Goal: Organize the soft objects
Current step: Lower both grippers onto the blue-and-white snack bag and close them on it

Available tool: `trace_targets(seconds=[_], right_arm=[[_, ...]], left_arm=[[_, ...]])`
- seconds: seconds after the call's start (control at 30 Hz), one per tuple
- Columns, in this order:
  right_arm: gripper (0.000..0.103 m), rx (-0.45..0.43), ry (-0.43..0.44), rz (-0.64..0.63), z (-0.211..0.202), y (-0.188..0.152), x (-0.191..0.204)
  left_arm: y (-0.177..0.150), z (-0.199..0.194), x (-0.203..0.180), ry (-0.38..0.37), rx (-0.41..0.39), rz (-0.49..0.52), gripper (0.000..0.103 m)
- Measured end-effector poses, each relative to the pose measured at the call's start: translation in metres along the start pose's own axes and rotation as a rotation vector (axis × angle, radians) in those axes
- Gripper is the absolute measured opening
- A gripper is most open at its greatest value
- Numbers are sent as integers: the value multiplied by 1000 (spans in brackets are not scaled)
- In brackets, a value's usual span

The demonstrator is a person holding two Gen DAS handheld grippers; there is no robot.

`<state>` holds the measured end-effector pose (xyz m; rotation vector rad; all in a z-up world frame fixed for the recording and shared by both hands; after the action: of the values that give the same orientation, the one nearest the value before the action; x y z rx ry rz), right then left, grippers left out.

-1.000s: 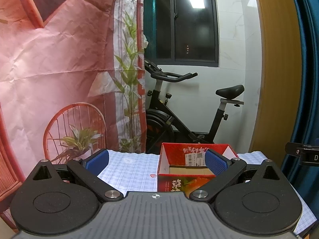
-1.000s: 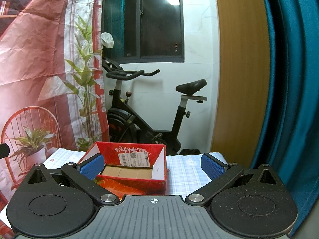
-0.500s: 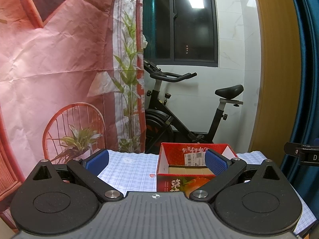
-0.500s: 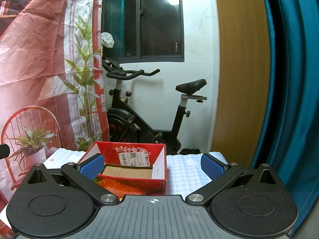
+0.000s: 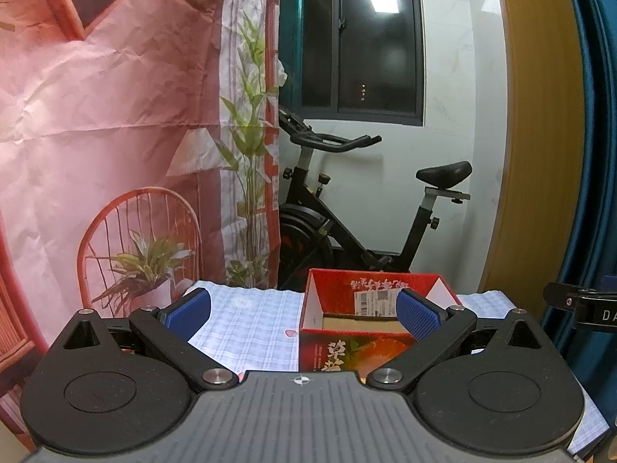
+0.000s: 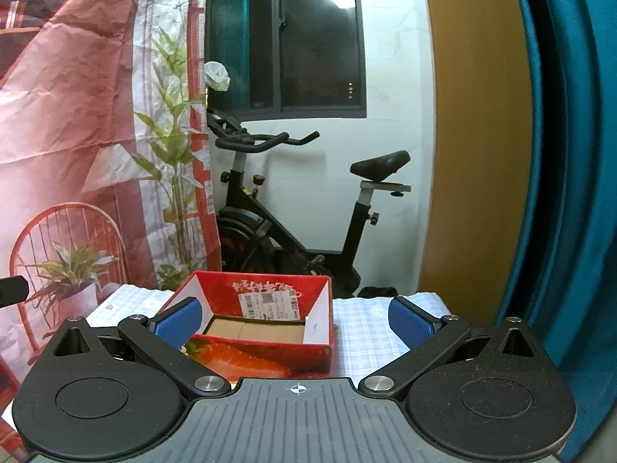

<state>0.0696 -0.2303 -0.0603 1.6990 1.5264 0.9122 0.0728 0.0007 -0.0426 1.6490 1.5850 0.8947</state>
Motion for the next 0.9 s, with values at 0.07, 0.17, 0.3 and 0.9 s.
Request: trace_targets(seconds=[0.07, 0.17, 0.3, 0.9], right_arm=[[103, 7, -1, 1, 4, -2, 1], [103, 8, 8, 7, 13, -7, 0], [103, 7, 22, 10, 37, -19, -5], [101, 249, 44, -9, 164, -119, -24]], left_arm=[[-3, 6, 1, -5, 12, -5, 103], [-11, 19, 1, -18, 34, -21, 103], [-28, 49, 0, -27, 107, -38, 103], [-101, 150, -56, -158, 332, 102, 87]])
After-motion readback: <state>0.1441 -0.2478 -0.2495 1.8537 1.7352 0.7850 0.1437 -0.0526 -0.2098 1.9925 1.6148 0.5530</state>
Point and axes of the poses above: each gripper's, at about its wrist camera, not at the fingertips, and z roughly the way its jaws point, x to its left, y to its top, the point moved 7 cm from there along z, roughly the way its jaws point, and after that the axes turned 13 degrees about x, right-handed, at the moved point
